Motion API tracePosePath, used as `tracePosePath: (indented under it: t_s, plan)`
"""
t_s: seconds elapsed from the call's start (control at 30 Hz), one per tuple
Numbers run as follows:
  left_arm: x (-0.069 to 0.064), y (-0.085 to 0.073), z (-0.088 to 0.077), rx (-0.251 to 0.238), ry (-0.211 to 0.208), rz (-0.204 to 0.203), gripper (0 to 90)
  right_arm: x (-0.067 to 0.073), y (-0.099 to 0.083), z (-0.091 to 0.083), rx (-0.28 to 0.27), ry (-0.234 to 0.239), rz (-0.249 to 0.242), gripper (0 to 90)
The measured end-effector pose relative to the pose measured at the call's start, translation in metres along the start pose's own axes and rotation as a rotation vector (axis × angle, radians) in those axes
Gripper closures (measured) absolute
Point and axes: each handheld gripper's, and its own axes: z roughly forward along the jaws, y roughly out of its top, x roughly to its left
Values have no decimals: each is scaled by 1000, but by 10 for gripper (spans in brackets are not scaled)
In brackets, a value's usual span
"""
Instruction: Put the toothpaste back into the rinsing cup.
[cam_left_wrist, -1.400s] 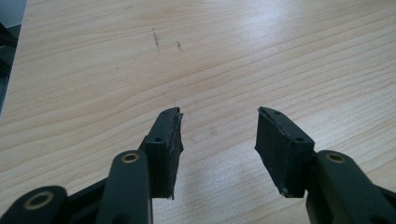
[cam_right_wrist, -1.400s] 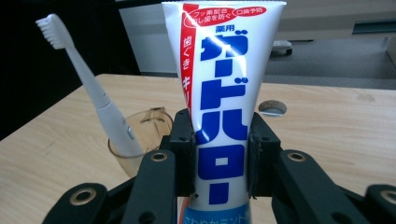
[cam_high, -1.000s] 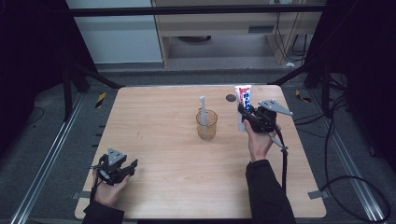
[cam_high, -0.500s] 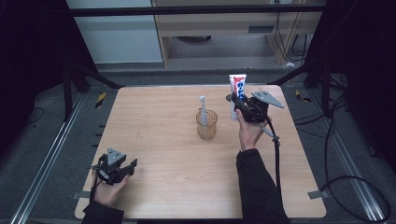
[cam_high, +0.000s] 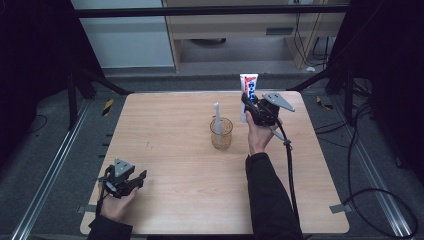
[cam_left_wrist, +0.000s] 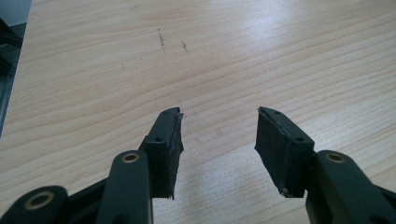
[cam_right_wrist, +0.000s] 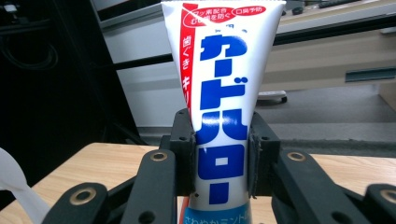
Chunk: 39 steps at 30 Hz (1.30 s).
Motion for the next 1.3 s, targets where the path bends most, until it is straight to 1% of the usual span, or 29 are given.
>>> tracePosePath:
  t_s: [0.13,0.17,0.23,0.37,0.4,0.7,1.0,1.07,1.1,1.17,1.3]
  plan:
    - [0,0,0,-1,-1,0,497,5,-2,4,-13,16,6,691]
    - [0,0,0,-1,0,1,496,6,-3,6,-13,18,-2,691]
    - [0,0,0,0,0,1,497,8,-5,8,-15,25,0,691]
    - [0,0,0,-1,0,1,497,11,-11,14,-9,34,2,691]
    - [0,0,0,-1,0,1,497,12,-12,16,-7,37,12,691]
    - [1,0,0,-1,1,0,497,20,-22,28,-8,62,10,691]
    - [1,0,0,0,0,0,497,26,-31,36,9,83,14,690]
    - [1,0,0,-1,0,0,497,27,-33,38,17,87,8,690]
    - [1,0,0,-1,1,0,497,28,-34,38,23,87,15,690]
    - [1,0,0,0,1,1,497,29,-36,39,30,89,8,689]
    - [1,0,0,-1,1,2,497,30,-39,42,47,93,11,687]
